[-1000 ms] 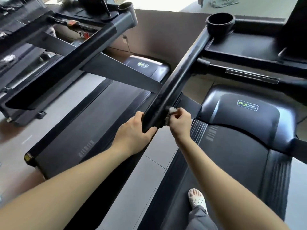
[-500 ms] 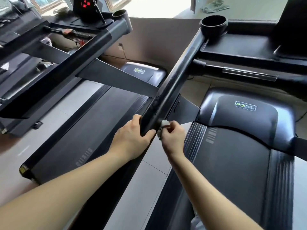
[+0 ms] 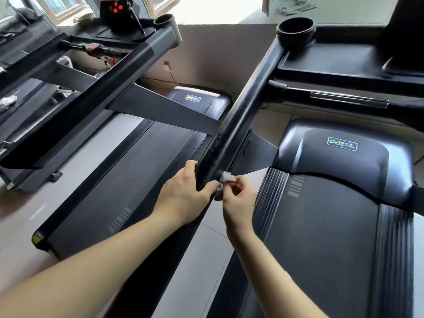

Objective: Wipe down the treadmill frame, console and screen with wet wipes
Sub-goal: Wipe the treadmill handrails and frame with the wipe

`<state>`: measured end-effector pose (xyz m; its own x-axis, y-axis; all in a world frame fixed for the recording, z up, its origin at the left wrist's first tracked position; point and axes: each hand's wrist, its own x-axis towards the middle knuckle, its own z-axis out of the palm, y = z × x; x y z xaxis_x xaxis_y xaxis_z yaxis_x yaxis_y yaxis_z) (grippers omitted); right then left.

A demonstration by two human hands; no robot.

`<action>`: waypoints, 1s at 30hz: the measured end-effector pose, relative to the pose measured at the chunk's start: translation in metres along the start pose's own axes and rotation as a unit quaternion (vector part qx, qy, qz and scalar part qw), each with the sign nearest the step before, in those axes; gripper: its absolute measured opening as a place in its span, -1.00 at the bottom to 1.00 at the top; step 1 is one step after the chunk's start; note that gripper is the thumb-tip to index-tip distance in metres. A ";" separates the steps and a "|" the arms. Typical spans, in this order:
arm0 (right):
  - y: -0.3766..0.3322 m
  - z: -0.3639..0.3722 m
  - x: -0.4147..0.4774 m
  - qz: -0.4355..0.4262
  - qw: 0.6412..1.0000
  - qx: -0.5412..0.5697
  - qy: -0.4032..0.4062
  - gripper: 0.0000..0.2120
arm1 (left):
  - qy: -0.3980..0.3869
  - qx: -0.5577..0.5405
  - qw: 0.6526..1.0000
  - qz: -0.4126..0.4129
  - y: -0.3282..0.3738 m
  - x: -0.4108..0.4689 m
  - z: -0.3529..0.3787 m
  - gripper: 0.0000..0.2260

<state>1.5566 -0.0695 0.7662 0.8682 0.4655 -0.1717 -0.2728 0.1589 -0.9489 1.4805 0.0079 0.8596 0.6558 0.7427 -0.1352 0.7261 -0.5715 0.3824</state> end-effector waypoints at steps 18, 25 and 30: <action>-0.020 0.011 0.073 -0.068 0.993 -0.038 0.094 -0.81 | 0.005 0.001 1.000 0.008 -0.003 0.001 0.002 -0.59; -0.020 0.013 -0.008 -0.150 0.984 -0.098 -0.002 -0.81 | 0.011 -0.001 1.000 0.011 -0.003 0.003 0.003 -0.65; -0.033 0.010 0.060 -0.160 0.981 -0.098 0.051 -0.91 | 0.004 0.003 1.000 0.009 -0.004 0.005 0.003 -0.64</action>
<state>1.6133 -0.0386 0.7899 0.9360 0.3285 0.1267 0.0959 0.1083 -0.9895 1.4812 0.0125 0.8551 0.6669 0.7352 -0.1217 0.7158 -0.5865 0.3790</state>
